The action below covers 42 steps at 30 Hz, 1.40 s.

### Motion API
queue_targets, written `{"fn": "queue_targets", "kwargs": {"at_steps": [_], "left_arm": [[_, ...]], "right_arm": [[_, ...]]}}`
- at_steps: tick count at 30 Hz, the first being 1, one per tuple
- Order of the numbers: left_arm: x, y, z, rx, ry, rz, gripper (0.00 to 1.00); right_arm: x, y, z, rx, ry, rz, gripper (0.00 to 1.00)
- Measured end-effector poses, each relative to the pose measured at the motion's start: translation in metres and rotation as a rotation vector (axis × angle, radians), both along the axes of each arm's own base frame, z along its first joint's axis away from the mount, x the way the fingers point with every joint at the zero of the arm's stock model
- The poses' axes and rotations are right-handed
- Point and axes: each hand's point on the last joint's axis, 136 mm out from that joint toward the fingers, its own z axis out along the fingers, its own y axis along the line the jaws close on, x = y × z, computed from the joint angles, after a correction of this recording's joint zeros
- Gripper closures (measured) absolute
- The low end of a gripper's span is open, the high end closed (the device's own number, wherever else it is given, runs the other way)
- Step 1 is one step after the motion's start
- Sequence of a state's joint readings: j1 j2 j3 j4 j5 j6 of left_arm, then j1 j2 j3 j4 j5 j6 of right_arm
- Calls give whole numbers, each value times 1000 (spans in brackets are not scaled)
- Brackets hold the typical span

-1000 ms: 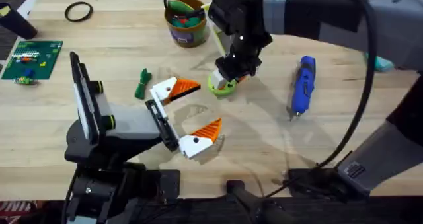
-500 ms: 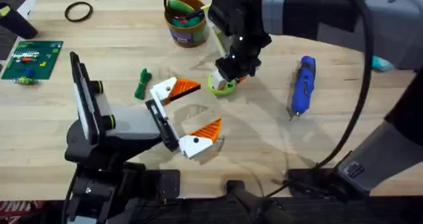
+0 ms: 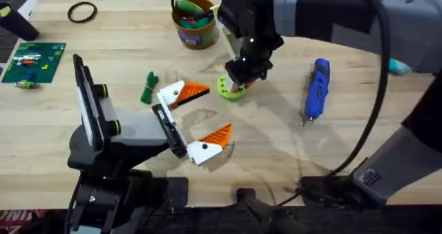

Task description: Pick up the gripper from the table and insert it into the empty holder that is missing its gripper. Then pick up a screw, insert it into the mounting hole, and use the screwdriver to tighten it. Finally, clean up the table by picking up the vegetable and placing it into the bucket.

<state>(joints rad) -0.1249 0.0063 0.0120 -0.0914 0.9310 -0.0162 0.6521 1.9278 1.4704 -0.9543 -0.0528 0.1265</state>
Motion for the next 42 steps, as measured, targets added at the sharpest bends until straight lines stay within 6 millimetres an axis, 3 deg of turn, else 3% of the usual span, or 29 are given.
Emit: {"fn": "queue_targets", "kwargs": {"at_steps": [12, 19, 26, 42], "left_arm": [[0, 0, 0, 0, 0, 0, 19], [0, 0, 0, 0, 0, 0, 19], [0, 0, 0, 0, 0, 0, 19], [0, 0, 0, 0, 0, 0, 19]], "right_arm": [[-3, -2, 0, -9, 11, 0, 809], [-2, -1, 0, -5, 6, 0, 809], [-1, 0, -1, -3, 5, 0, 992], [-1, 0, -1, -5, 6, 2, 998]]}}
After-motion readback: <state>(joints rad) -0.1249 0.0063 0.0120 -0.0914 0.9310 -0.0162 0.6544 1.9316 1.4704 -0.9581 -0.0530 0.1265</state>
